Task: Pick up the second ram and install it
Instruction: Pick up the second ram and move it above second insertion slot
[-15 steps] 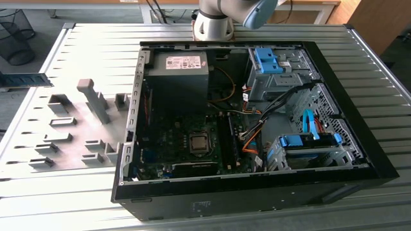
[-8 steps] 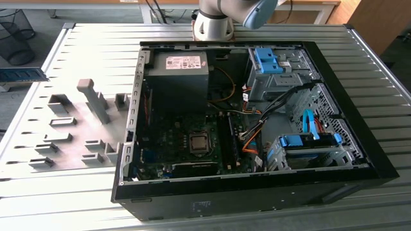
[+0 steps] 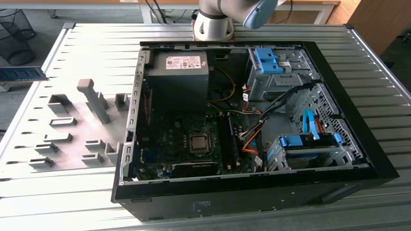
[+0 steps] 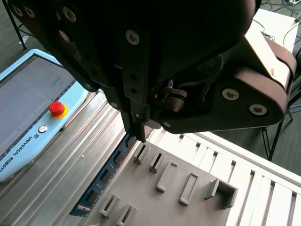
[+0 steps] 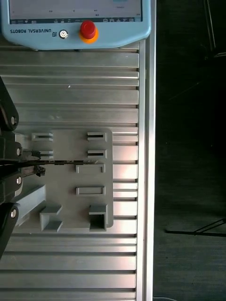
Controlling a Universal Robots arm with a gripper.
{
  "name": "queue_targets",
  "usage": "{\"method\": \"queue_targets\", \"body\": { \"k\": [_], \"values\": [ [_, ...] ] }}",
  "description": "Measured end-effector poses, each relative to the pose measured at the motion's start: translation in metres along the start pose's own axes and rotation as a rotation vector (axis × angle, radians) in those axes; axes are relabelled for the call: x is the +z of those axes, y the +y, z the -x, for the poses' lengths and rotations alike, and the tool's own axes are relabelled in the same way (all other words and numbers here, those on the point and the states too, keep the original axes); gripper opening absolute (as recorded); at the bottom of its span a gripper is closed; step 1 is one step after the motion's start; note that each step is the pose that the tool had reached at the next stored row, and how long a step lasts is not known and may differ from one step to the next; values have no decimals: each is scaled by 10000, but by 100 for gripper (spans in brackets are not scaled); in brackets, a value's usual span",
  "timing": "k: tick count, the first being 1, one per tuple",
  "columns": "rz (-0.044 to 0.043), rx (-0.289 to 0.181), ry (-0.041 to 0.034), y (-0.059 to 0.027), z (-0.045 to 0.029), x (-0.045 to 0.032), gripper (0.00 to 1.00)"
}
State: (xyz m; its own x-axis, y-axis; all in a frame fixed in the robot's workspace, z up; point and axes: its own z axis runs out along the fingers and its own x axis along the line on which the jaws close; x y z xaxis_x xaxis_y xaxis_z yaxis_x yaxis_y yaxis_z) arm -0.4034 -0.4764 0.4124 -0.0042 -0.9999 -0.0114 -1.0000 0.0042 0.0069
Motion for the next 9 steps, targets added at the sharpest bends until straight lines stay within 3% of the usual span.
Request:
{"method": "queue_targets", "body": {
  "k": [9],
  "values": [
    [-1,1,0,-61,0,0,14]
  ]
}}
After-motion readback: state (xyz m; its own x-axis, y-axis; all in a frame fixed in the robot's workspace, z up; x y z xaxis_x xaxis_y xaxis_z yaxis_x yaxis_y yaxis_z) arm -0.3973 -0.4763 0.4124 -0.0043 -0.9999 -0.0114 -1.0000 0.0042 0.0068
